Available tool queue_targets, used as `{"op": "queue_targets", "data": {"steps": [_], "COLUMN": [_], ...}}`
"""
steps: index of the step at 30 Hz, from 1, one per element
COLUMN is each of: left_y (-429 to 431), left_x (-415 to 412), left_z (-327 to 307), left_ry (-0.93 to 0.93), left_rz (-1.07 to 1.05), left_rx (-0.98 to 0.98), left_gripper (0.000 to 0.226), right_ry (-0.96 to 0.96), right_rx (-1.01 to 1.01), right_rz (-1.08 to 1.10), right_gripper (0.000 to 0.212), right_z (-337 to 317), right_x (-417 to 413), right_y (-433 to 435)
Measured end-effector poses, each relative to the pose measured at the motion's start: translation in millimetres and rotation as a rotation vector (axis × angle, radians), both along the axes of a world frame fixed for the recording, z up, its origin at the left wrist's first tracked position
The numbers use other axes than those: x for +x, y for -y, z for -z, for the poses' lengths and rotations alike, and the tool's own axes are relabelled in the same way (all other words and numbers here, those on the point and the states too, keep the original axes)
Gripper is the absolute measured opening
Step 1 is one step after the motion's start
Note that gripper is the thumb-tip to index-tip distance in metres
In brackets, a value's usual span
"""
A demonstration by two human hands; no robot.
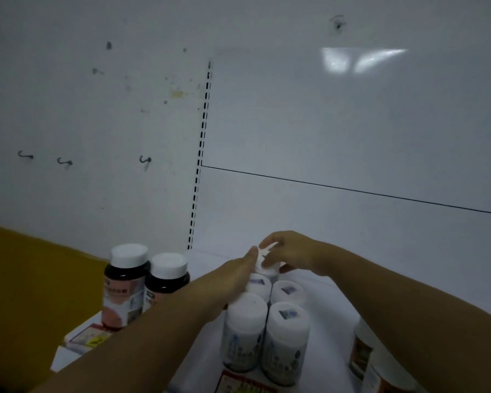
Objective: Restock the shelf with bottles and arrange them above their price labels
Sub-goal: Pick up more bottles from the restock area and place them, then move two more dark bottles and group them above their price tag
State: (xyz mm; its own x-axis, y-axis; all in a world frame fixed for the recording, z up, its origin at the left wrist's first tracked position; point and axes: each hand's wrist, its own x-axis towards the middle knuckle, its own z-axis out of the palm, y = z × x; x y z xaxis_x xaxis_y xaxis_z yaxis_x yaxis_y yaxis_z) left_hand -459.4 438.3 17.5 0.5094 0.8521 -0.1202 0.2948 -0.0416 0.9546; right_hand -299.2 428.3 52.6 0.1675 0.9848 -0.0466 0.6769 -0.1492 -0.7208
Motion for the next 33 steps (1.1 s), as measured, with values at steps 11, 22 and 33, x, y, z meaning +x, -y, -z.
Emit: {"op": "queue_targets", "data": {"steps": [11,22,33], "left_y": [-6,71,277], "left_x": [3,60,236], "left_z": [-8,-84,-58], "left_ry": [-0.130,-0.486,-0.619], "left_rz": [0.074,0.231,0.453], "left_rx": [0.287,0.799,1.040], "left_gripper": [0.062,0.068,0.065], "right_ry": [0.371,0.847,0.915], "right_rx": [-0.017,0.038,0.003], "right_rz": [-0.001,0.079,0.286], "right_gripper": [0.052,0.071,0.071], "right_z": [12,-36,-20], "right_x": [0,59,179], "right_y": [8,150,425]}}
